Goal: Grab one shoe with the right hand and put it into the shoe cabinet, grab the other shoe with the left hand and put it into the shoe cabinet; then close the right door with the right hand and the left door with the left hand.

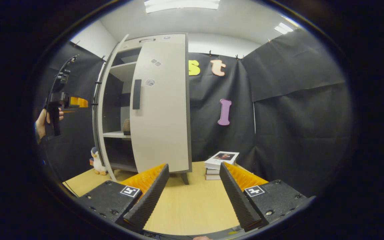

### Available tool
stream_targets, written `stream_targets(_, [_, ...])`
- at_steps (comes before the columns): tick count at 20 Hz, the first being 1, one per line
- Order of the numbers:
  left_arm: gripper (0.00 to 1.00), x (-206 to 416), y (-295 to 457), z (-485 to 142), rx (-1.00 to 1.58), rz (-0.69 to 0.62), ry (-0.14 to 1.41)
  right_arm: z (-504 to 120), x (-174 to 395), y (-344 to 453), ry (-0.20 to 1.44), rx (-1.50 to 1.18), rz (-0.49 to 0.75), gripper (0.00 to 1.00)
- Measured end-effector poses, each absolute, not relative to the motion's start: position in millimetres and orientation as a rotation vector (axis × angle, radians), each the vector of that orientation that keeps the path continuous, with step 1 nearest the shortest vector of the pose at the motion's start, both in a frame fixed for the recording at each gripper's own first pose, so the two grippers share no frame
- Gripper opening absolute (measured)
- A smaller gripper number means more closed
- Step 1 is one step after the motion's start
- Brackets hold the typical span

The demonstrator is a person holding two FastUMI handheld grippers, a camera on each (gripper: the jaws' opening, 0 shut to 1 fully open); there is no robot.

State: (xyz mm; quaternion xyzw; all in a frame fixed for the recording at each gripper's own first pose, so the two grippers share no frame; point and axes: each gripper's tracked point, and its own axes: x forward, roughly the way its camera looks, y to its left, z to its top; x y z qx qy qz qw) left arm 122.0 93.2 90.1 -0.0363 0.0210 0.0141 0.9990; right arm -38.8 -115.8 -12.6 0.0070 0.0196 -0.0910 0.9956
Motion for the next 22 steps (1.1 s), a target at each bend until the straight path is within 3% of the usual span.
stream_targets(1, [0.99,121,93,91,-0.076,0.029,0.04,-14,-39,-118,0.045,0.014,-0.187,0.99])
stream_targets(4, [0.99,113,89,94,-0.095,0.029,0.025,-19,-40,-120,0.058,0.017,-0.191,0.99])
stream_targets(5, [0.95,106,85,98,-0.101,0.022,0.009,-20,-39,-119,0.063,0.017,-0.189,0.99])
stream_targets(6, [0.99,100,83,102,-0.107,0.016,-0.01,-20,-37,-117,0.066,0.018,-0.184,0.99])
stream_targets(8, [0.99,87,78,104,-0.109,0.008,-0.029,-20,-35,-112,0.069,0.021,-0.174,0.99])
stream_targets(9, [0.95,79,74,103,-0.109,0.007,-0.027,-20,-33,-109,0.07,0.022,-0.167,0.99])
stream_targets(12, [0.99,50,57,94,-0.119,-0.004,-0.017,-22,-30,-97,0.077,0.017,-0.143,0.99])
stream_targets(13, [0.95,42,52,90,-0.133,-0.005,-0.016,-22,-28,-93,0.079,0.015,-0.133,0.99])
stream_targets(16, [0.95,21,44,70,-0.14,0.013,-0.01,-23,-25,-79,0.082,0.018,-0.104,0.99])
stream_targets(17, [0.99,16,42,61,-0.137,0.025,-0.01,-23,-24,-76,0.084,0.018,-0.094,0.99])
stream_targets(18, [0.95,10,41,52,-0.134,0.036,-0.005,-23,-23,-73,0.086,0.017,-0.086,0.99])
stream_targets(19, [0.99,5,36,42,-0.126,0.047,0.001,-23,-22,-71,0.088,0.015,-0.081,0.99])
stream_targets(20, [0.95,1,34,31,-0.118,0.055,0.014,-25,-23,-68,0.091,0.014,-0.077,0.99])
stream_targets(22, [0.95,-8,31,16,-0.113,0.068,0.037,-27,-24,-65,0.099,0.015,-0.072,0.99])
